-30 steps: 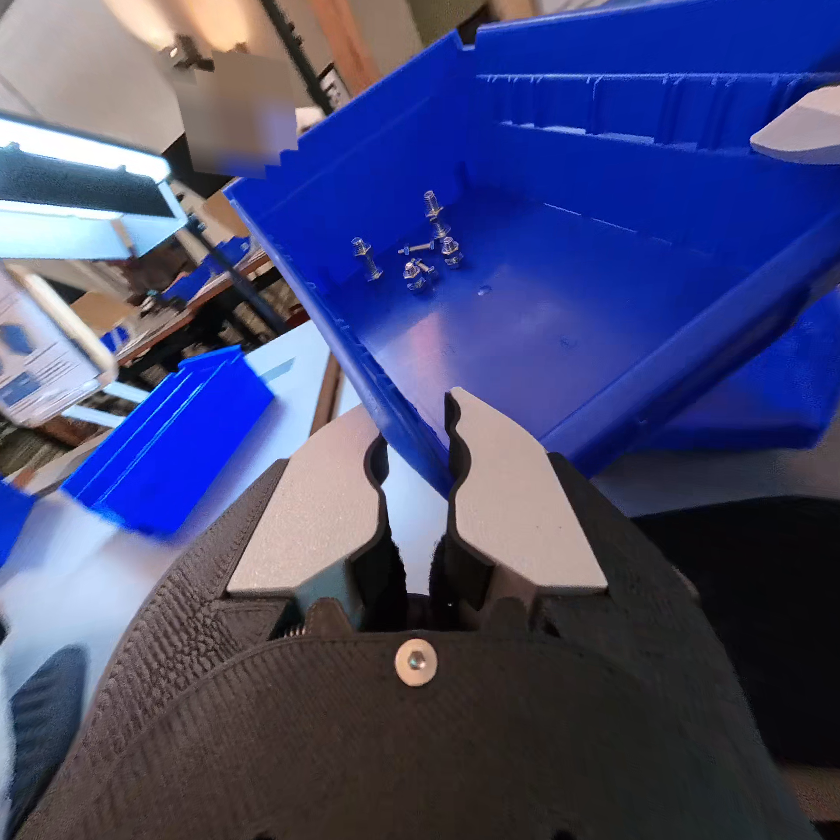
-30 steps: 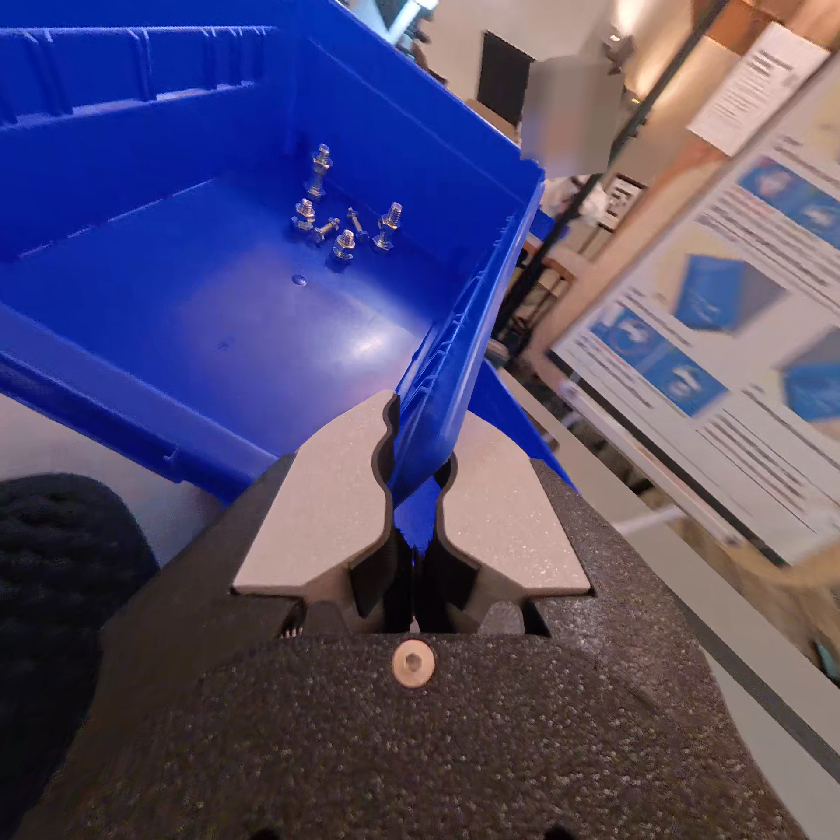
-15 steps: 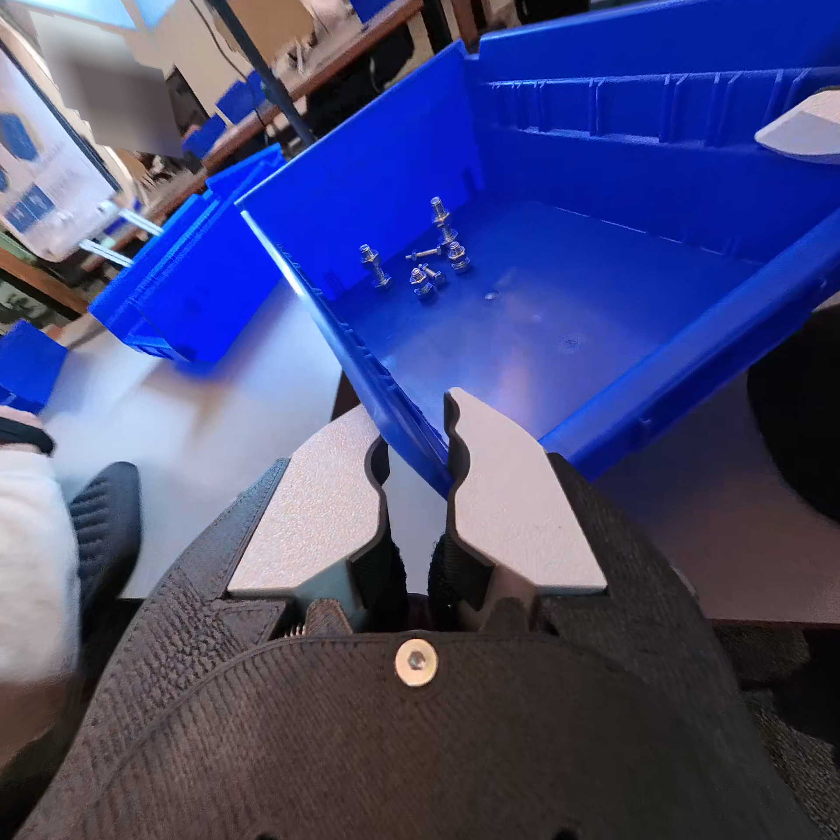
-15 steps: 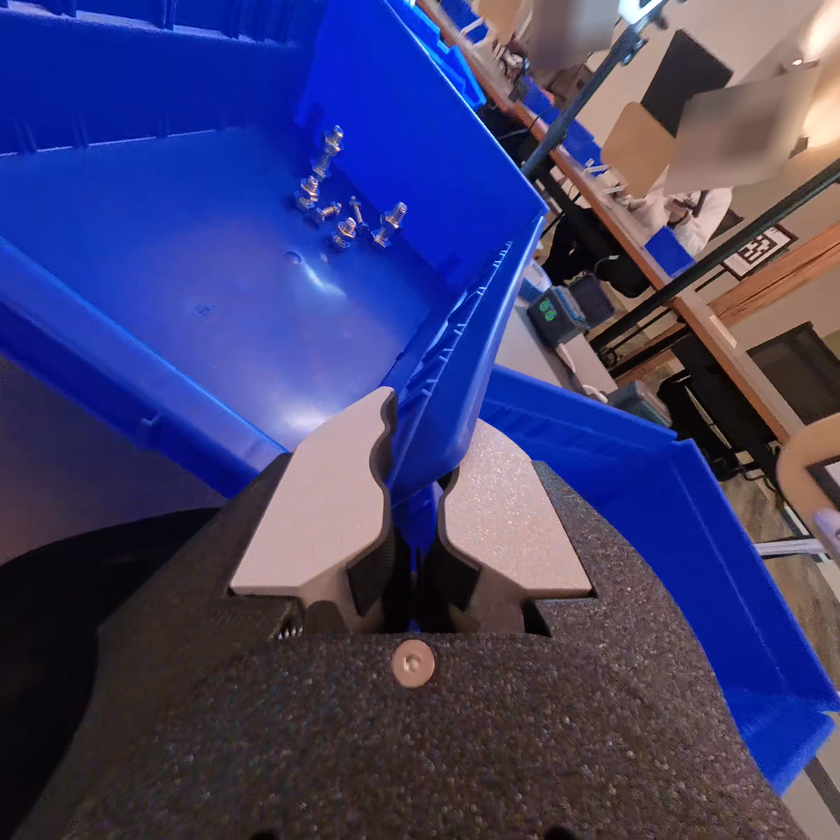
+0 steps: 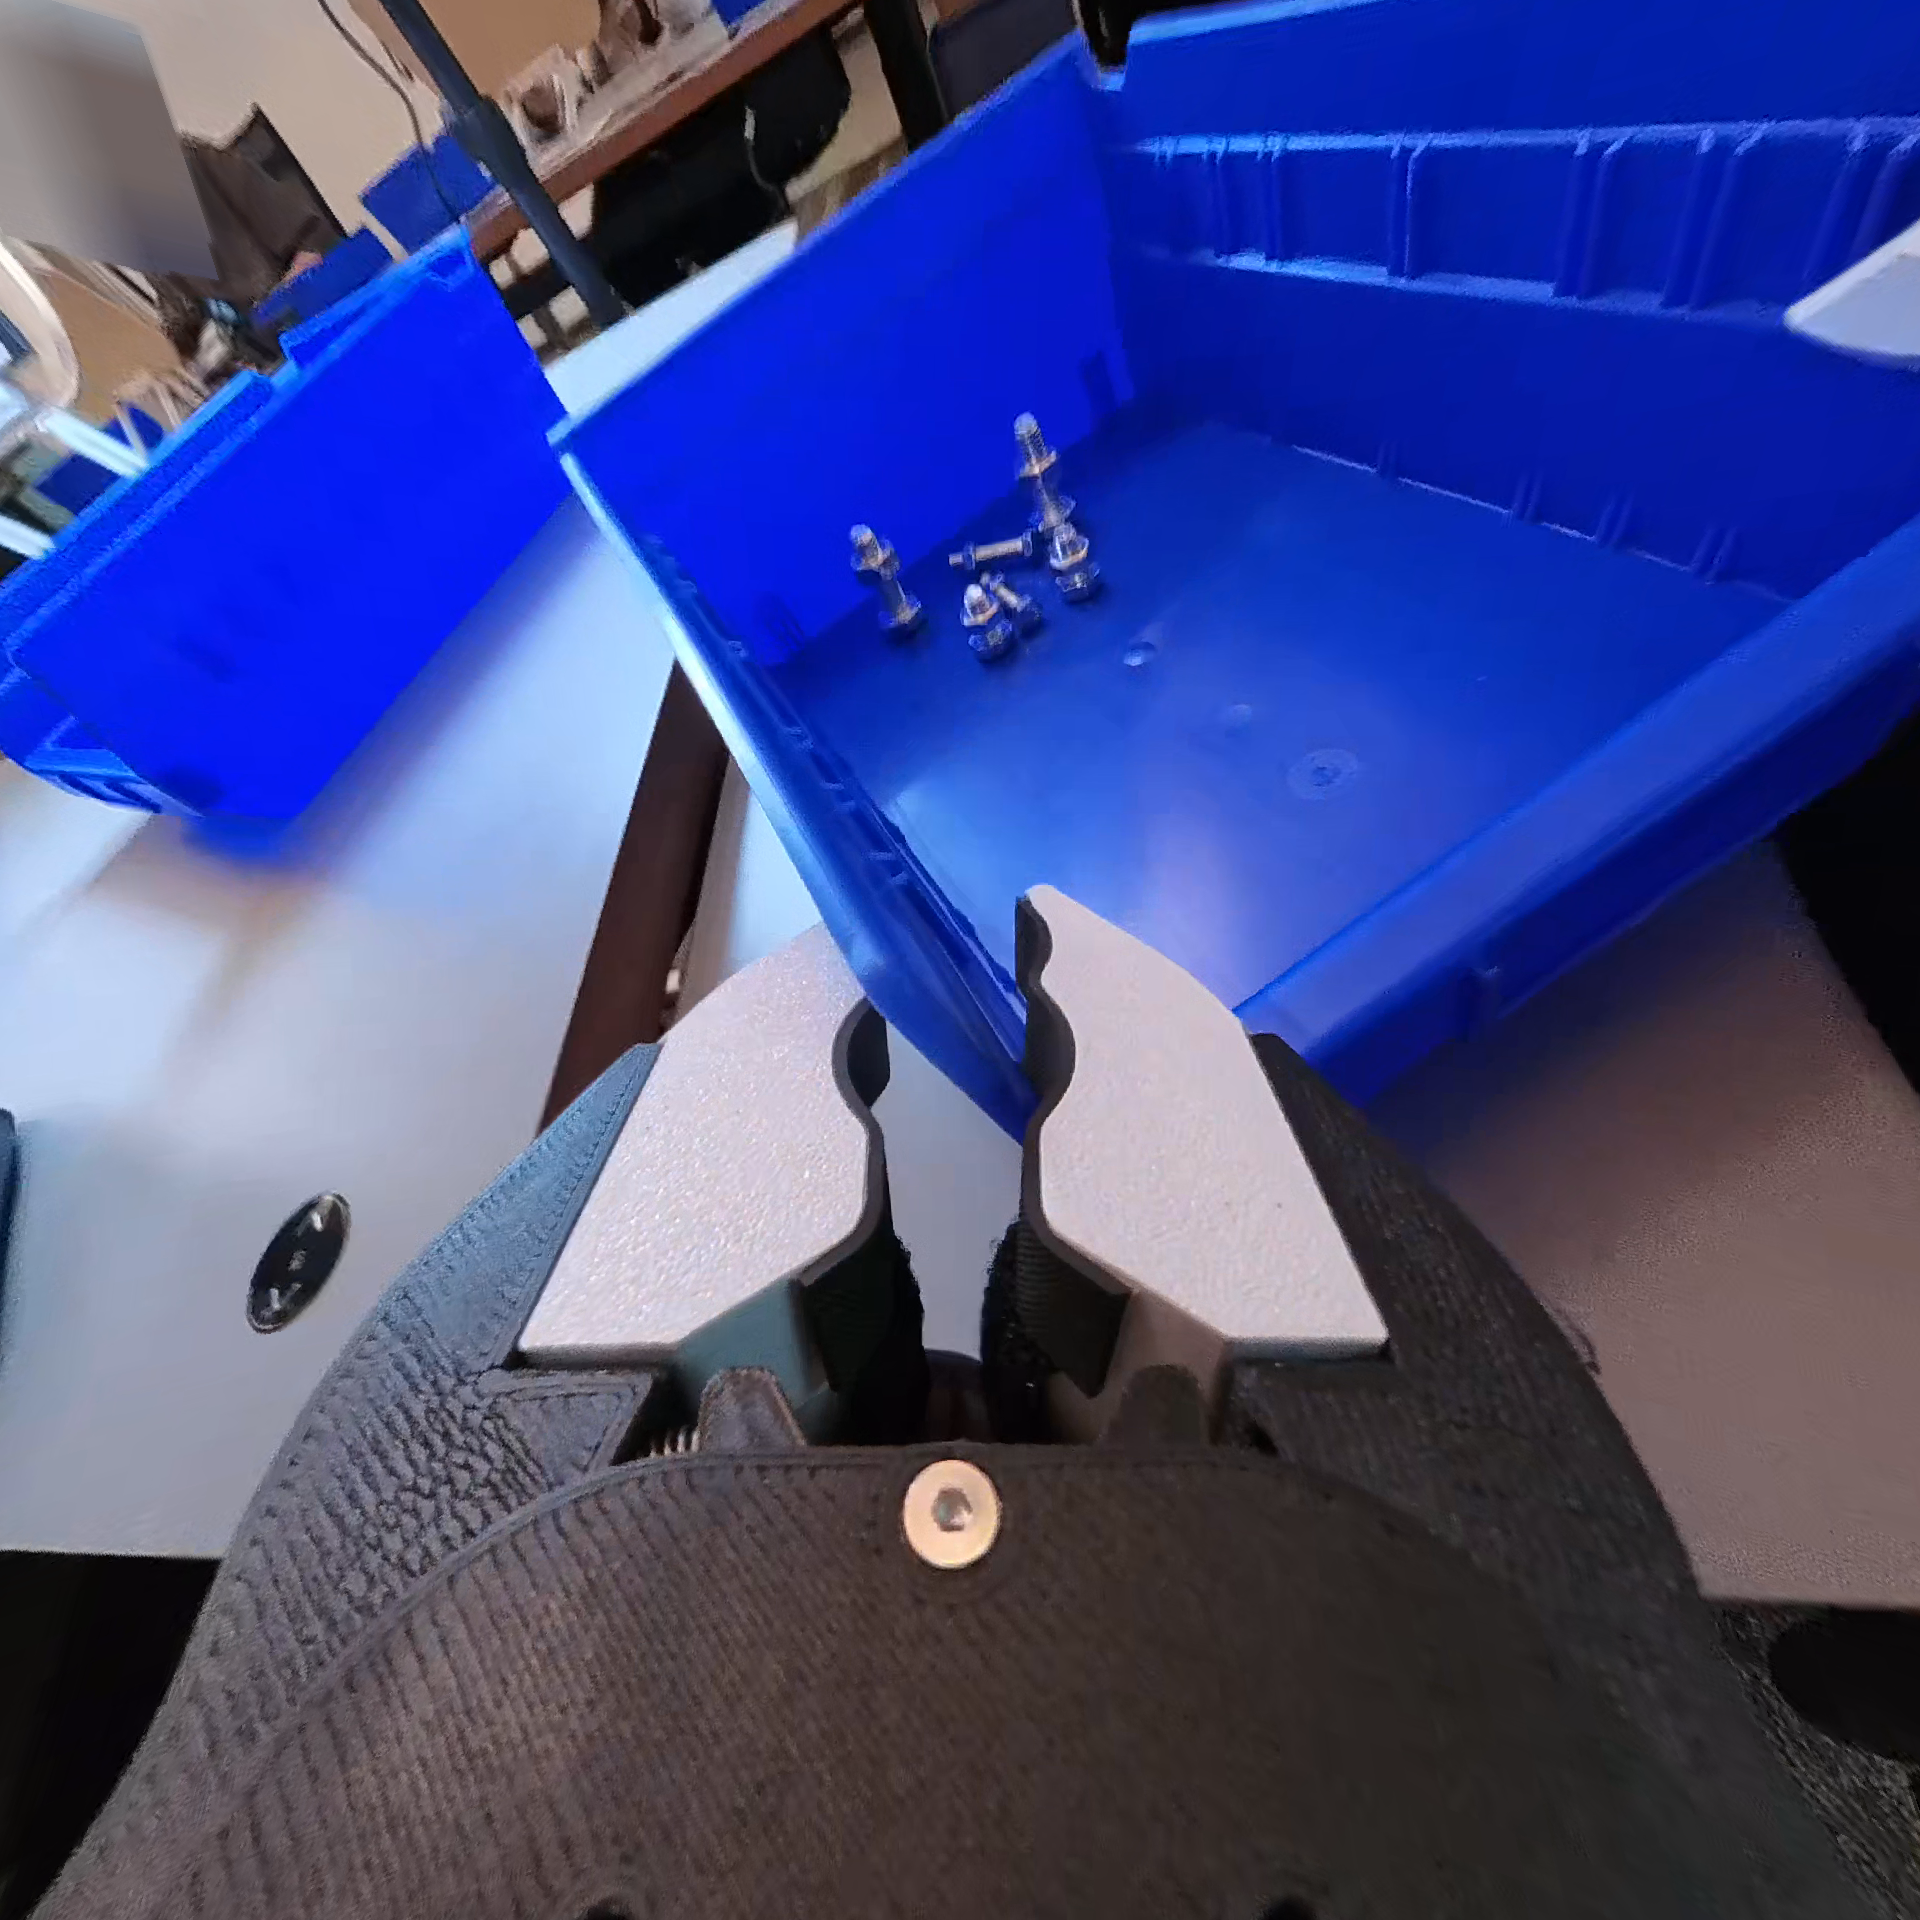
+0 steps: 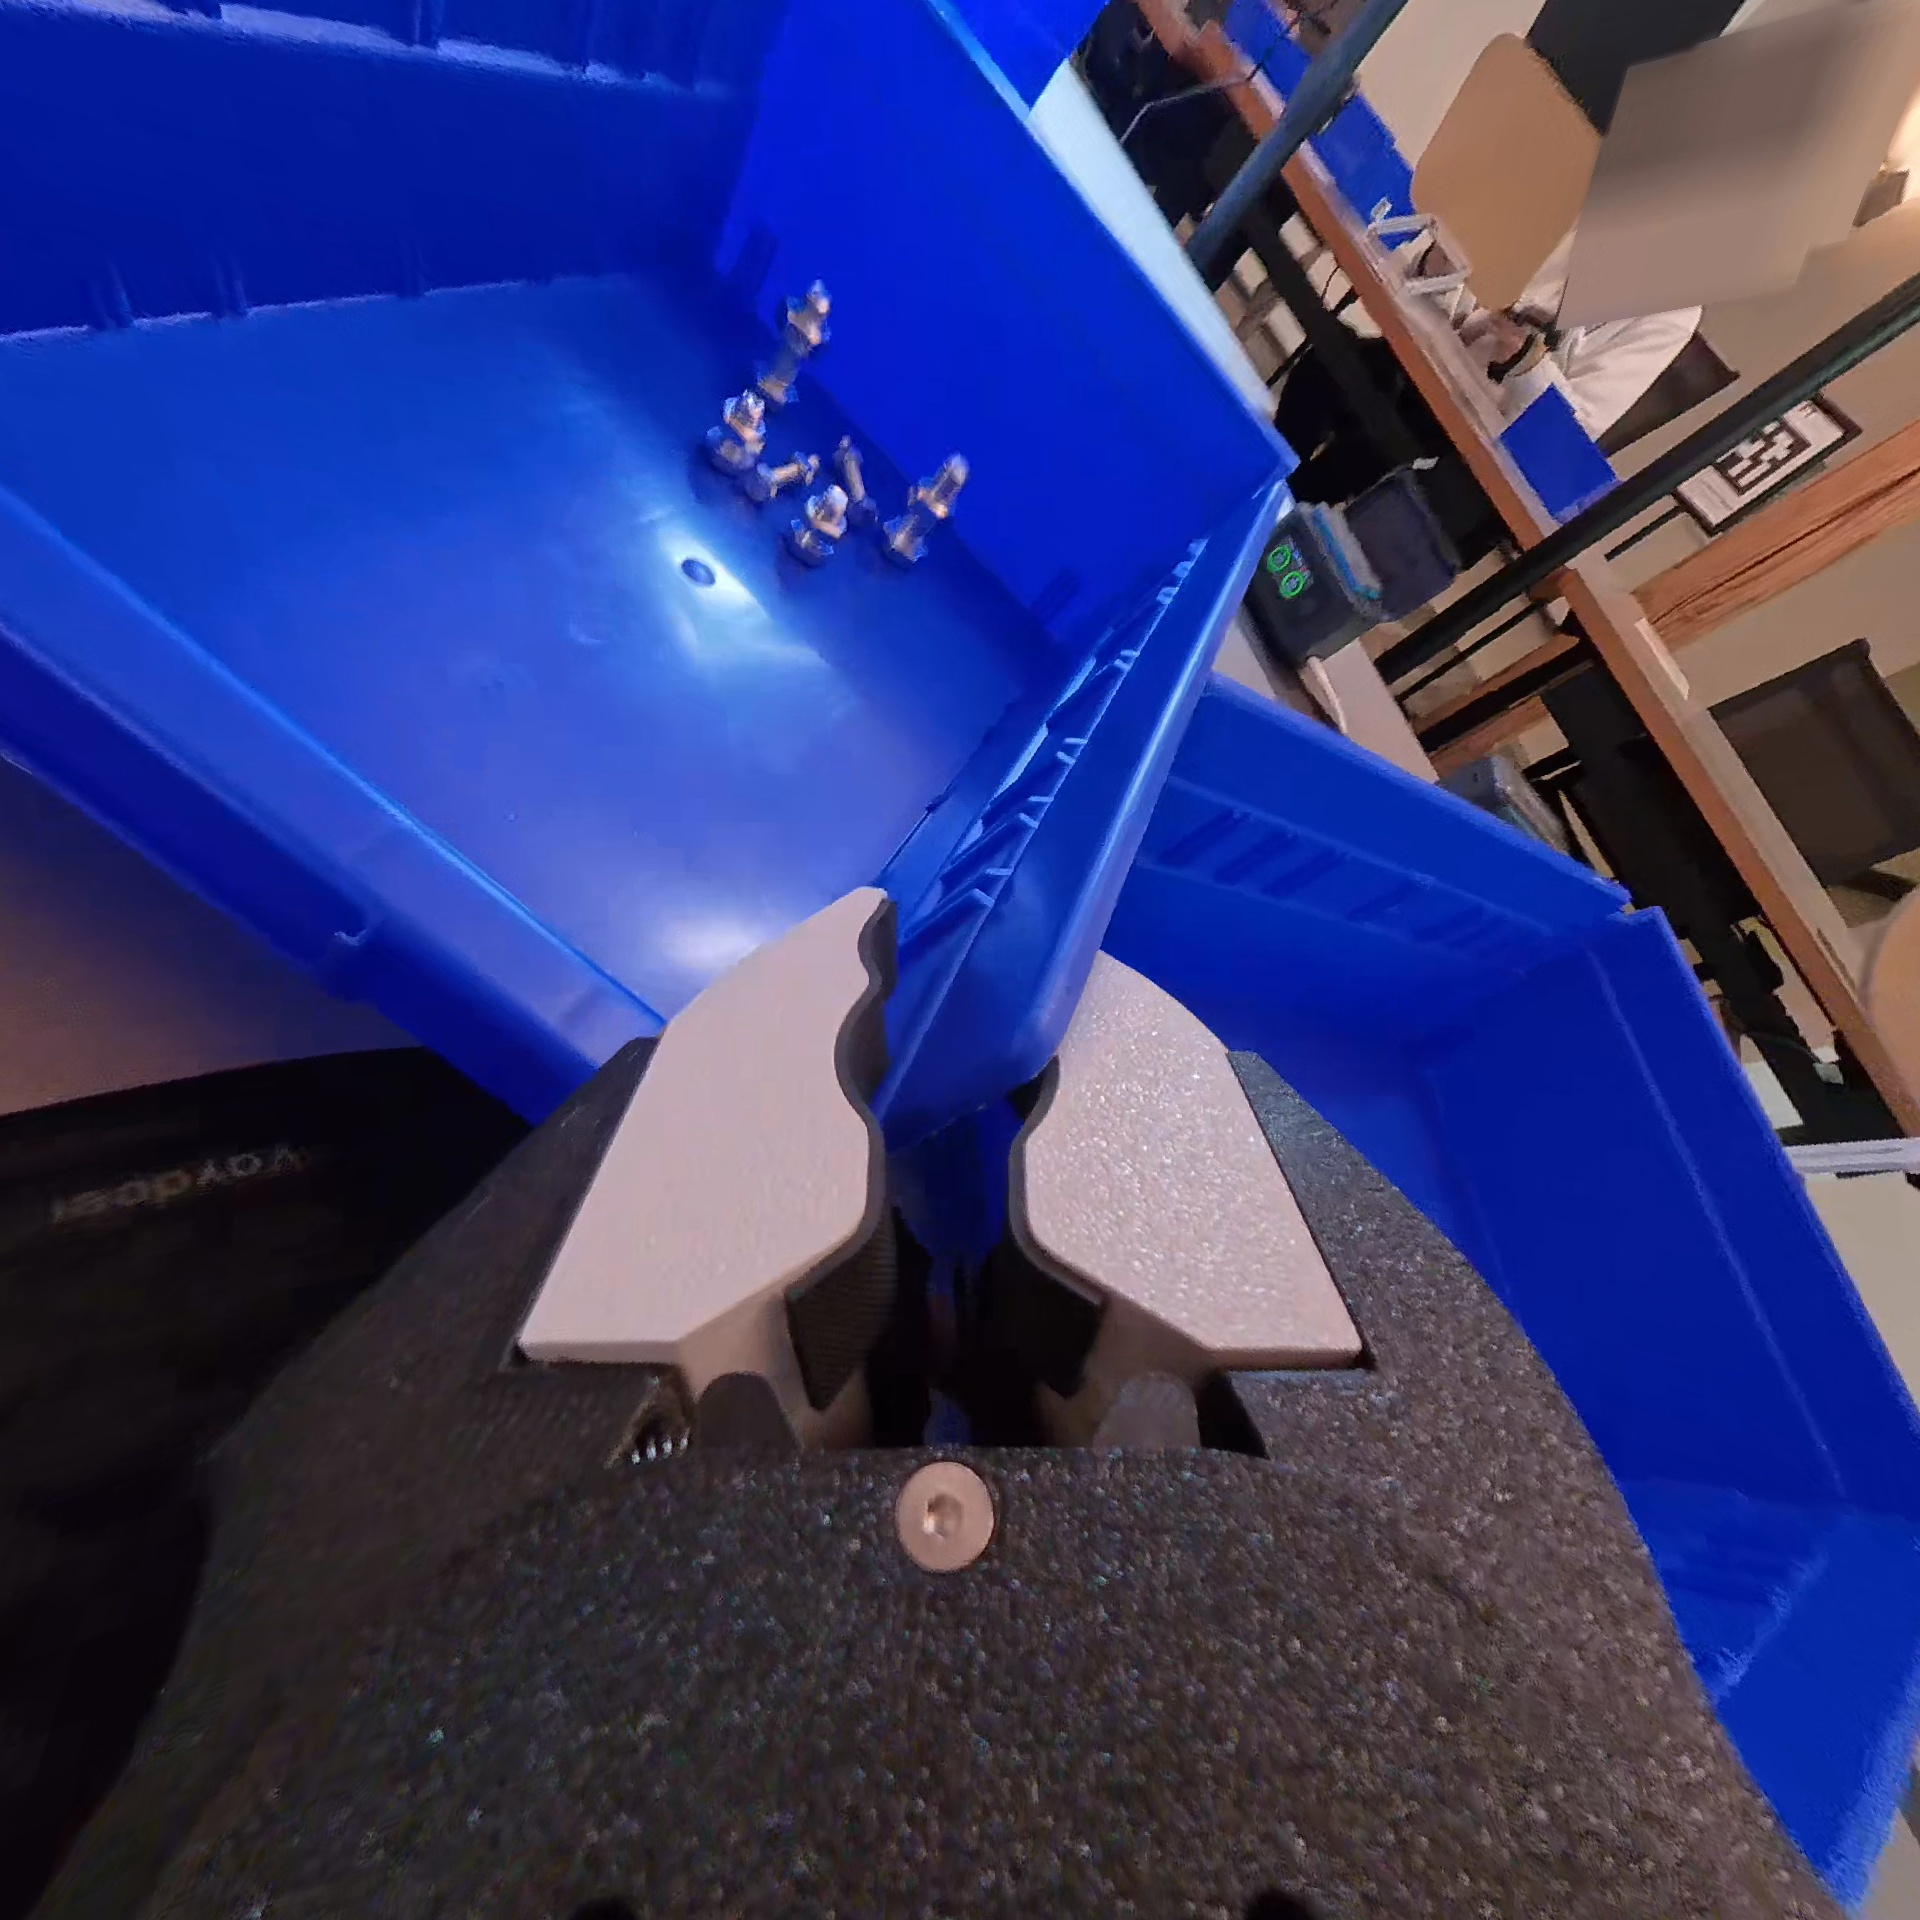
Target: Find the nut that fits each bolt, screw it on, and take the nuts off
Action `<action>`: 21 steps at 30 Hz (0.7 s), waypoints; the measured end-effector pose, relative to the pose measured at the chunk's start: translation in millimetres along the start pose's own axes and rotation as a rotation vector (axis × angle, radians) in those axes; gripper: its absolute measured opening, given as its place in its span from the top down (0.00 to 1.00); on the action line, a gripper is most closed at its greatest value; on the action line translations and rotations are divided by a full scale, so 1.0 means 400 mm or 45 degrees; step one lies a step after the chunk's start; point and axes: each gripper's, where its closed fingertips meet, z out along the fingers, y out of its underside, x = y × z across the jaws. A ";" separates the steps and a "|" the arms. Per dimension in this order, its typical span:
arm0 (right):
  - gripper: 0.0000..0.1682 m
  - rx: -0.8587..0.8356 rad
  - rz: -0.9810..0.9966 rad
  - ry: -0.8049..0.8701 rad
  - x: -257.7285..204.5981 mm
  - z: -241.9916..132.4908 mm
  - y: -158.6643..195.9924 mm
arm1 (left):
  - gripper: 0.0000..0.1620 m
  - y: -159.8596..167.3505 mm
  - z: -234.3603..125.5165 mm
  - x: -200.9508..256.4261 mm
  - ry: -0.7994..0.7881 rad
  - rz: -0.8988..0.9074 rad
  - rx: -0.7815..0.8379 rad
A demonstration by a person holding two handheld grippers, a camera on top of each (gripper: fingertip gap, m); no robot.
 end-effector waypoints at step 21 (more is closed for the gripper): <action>0.38 0.006 0.583 0.384 0.272 -0.249 0.301 | 0.61 -0.315 -0.146 0.078 0.024 -0.119 0.606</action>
